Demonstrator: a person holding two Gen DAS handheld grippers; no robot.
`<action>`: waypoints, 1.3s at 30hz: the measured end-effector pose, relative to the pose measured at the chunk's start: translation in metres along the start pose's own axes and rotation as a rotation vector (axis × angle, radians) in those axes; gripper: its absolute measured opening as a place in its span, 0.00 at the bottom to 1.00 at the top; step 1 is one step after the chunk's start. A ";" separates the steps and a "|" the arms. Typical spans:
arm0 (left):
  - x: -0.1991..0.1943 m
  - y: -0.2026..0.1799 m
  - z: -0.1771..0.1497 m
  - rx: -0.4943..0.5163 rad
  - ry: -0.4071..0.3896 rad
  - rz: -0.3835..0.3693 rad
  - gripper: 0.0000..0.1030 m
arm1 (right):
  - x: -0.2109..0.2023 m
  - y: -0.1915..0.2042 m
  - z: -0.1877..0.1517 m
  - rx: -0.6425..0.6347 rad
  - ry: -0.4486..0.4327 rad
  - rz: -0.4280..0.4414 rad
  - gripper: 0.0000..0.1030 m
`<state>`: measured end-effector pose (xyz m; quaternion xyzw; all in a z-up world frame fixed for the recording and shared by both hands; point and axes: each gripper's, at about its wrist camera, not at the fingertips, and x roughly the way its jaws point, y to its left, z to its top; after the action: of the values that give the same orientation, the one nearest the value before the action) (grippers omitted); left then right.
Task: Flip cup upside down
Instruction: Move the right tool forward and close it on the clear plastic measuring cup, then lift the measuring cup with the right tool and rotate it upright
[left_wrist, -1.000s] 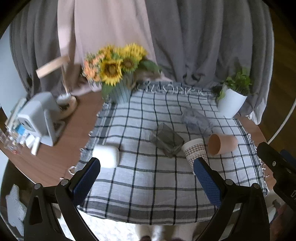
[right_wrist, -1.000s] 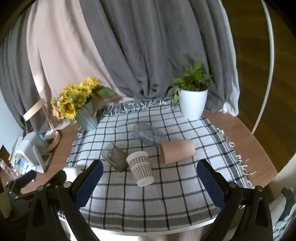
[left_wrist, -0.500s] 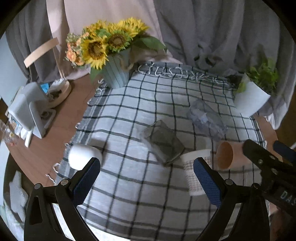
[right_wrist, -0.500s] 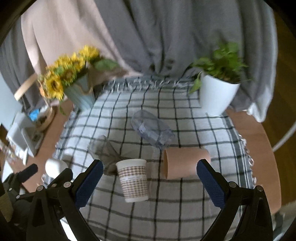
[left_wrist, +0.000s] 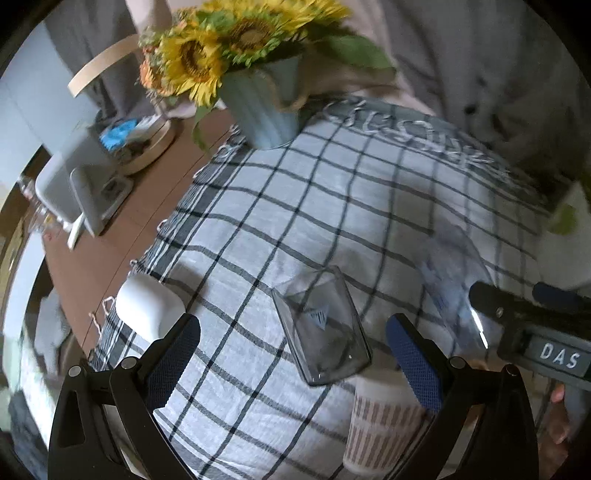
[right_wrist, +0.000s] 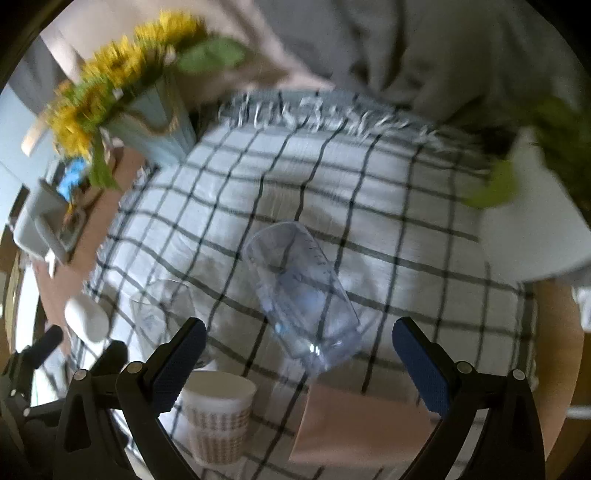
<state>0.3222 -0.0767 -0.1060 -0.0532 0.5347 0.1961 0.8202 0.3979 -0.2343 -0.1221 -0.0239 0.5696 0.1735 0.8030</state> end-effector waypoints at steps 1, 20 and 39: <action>0.003 -0.002 0.002 -0.008 0.008 0.018 1.00 | 0.010 -0.001 0.006 -0.018 0.029 0.018 0.98; 0.036 -0.019 0.017 -0.034 0.074 0.168 1.00 | 0.109 -0.005 0.030 -0.107 0.286 0.107 0.77; -0.010 -0.005 0.017 0.072 -0.055 0.006 1.00 | 0.012 -0.012 0.025 0.007 0.015 0.065 0.75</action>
<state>0.3349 -0.0787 -0.0902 -0.0165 0.5187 0.1804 0.8355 0.4274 -0.2366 -0.1263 -0.0039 0.5766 0.1976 0.7928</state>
